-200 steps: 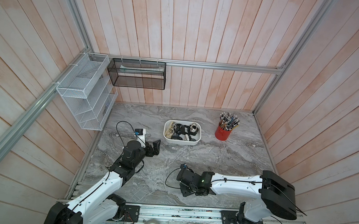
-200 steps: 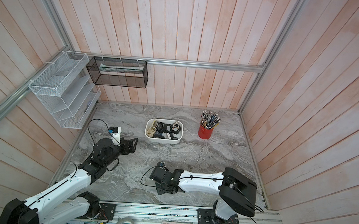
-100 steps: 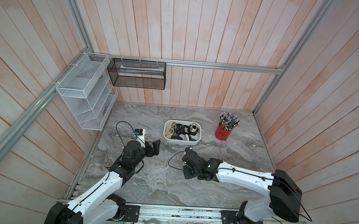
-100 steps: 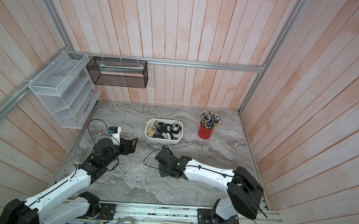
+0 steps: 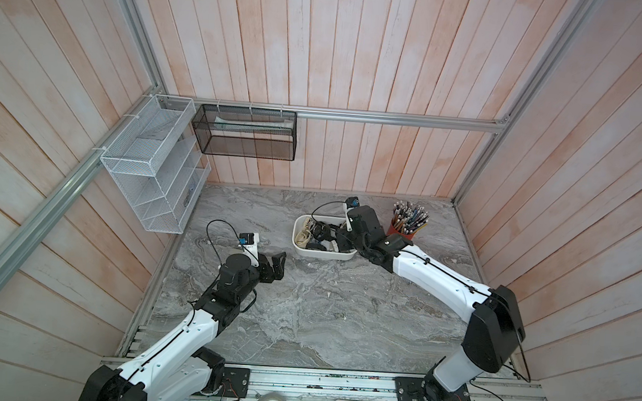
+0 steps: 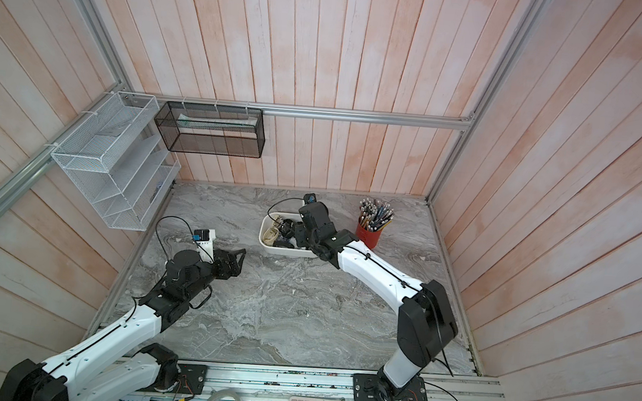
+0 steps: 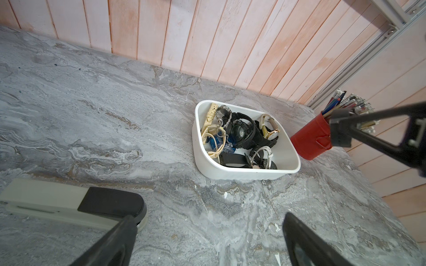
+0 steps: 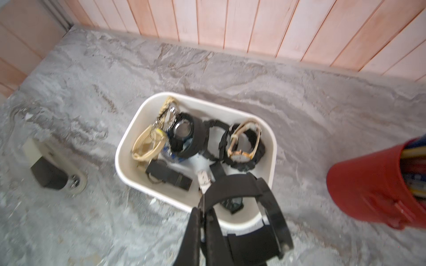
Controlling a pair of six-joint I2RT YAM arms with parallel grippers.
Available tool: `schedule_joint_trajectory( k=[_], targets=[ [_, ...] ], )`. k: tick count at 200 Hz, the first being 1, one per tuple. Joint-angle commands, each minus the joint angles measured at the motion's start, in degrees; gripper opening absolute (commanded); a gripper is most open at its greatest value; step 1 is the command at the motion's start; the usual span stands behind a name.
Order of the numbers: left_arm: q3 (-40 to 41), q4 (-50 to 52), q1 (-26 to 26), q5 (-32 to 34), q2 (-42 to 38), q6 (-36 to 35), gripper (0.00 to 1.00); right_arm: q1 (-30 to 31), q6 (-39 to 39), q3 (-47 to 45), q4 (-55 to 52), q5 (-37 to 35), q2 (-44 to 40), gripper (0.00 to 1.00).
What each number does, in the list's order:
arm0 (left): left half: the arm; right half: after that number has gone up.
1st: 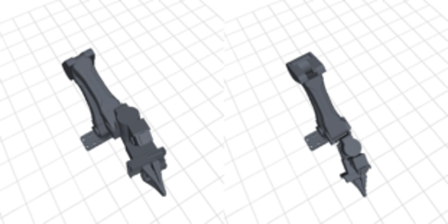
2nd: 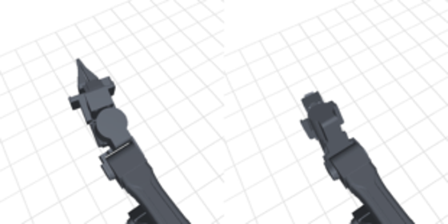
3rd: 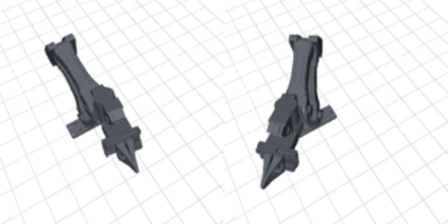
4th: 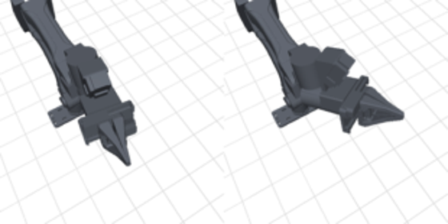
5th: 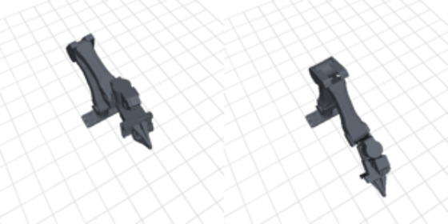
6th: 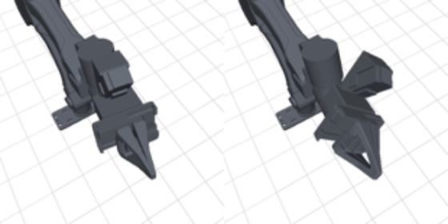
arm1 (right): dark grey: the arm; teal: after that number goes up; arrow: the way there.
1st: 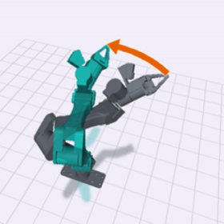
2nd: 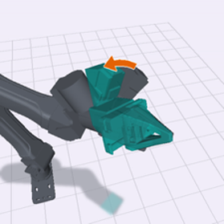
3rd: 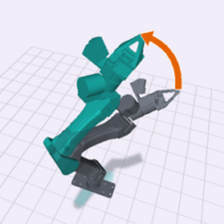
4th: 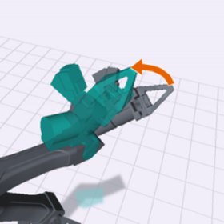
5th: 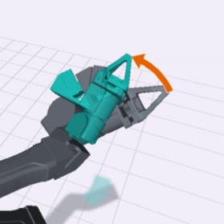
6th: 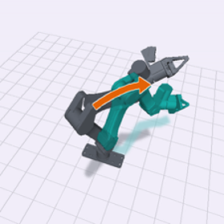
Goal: Put the watch into the storage box
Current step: Place the watch in the storage box.
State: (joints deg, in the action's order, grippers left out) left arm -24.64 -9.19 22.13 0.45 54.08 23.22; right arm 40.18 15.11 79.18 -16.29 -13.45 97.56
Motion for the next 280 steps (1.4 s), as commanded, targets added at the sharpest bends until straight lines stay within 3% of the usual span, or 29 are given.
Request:
schedule_joint_trajectory(
  k=[1,59,130,165,186,208,236,242,254,280],
  targets=[
    [0.47,0.49,-0.24,-0.54,-0.95,0.25,1.0,-1.55,-5.16,4.91,0.74,0.94,4.77,0.0],
    [0.02,0.47,-0.27,-0.38,-0.74,0.9,1.0,-3.8,-8.59,15.06,0.13,3.69,17.76,0.0],
    [-0.23,1.1,-0.25,0.46,-1.21,0.91,1.0,-3.95,-8.78,19.85,-2.46,6.1,24.3,0.0],
    [-0.75,1.46,-0.31,0.69,-1.47,0.55,1.0,-3.89,-8.88,19.47,-1.99,5.95,20.13,0.46],
    [-0.93,1.47,-0.25,0.86,-1.82,0.41,1.0,-4.38,-8.28,16.58,-0.36,5.59,14.85,0.63],
    [-1.32,2.0,-0.26,1.47,-2.5,-0.05,1.0,-5.52,-6.76,8.55,3.51,5.53,6.83,0.73],
    [-0.98,1.96,-0.25,1.79,-3.76,-0.04,1.0,-6.36,-5.18,-16.0,21.59,5.61,-7.69,0.85],
    [-0.73,1.71,-0.27,1.86,-3.81,0.09,1.0,-6.54,-4.62,-21.11,26.32,6.0,-10.7,0.97],
    [-0.49,1.02,-0.29,1.75,-3.99,0.16,1.0,-7.15,-2.56,-27.59,31.27,6.87,-13.98,0.98],
    [-1.44,1.54,-0.38,2.35,-4.68,-0.59,1.0,-7.53,-1.76,-31.9,32.98,3.54,-17.86,0.98]
  ],
)
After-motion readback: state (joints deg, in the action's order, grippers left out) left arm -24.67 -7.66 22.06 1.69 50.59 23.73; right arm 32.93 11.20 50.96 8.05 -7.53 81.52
